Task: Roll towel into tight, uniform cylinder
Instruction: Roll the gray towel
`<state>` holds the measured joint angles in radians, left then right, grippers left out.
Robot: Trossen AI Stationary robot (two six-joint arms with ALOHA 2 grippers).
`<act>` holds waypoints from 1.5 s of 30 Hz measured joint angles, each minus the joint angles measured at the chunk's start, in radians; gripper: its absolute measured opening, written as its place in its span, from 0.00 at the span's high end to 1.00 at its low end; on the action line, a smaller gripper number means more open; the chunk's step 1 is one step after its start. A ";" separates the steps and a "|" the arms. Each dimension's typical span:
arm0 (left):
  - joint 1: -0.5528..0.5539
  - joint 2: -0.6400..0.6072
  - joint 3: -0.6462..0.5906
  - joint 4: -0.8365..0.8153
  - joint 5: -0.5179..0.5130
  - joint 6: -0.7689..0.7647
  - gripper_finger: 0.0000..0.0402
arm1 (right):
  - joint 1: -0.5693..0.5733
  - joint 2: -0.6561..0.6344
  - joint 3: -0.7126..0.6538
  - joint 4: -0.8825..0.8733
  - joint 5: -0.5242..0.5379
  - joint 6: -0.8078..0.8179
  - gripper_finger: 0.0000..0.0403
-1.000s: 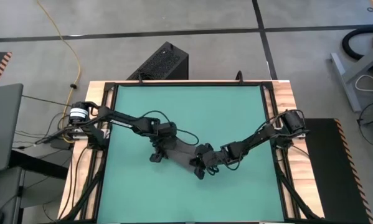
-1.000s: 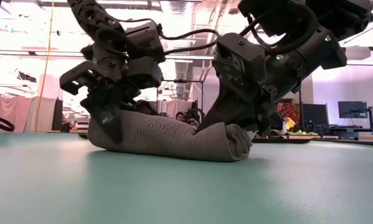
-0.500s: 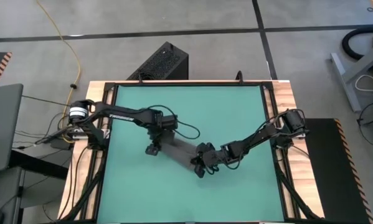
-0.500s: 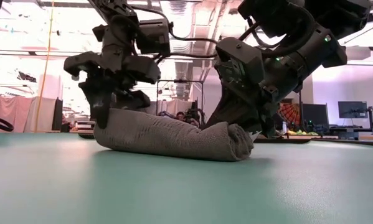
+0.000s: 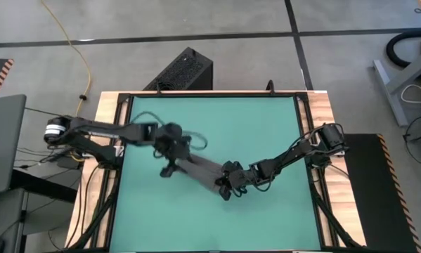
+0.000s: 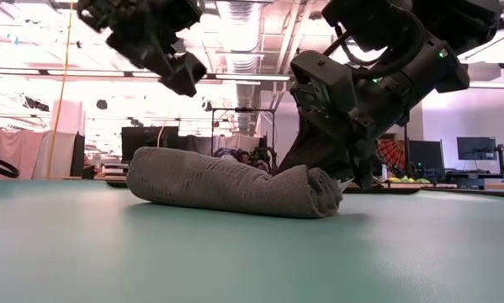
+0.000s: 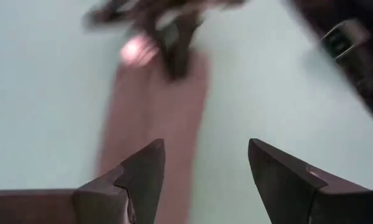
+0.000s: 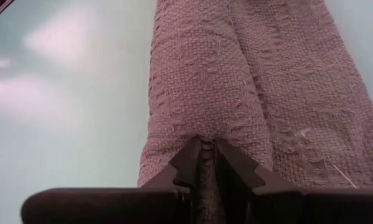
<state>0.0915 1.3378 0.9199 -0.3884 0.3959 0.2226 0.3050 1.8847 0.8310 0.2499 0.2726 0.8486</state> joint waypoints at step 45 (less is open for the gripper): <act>0.034 0.343 -0.346 0.741 0.046 -0.084 0.45 | -0.047 -0.288 -0.003 -0.028 -0.045 -0.184 0.66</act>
<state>0.1253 1.6810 0.5739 0.3529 0.4418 0.1387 0.2583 1.5972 0.8284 0.2222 0.2273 0.6646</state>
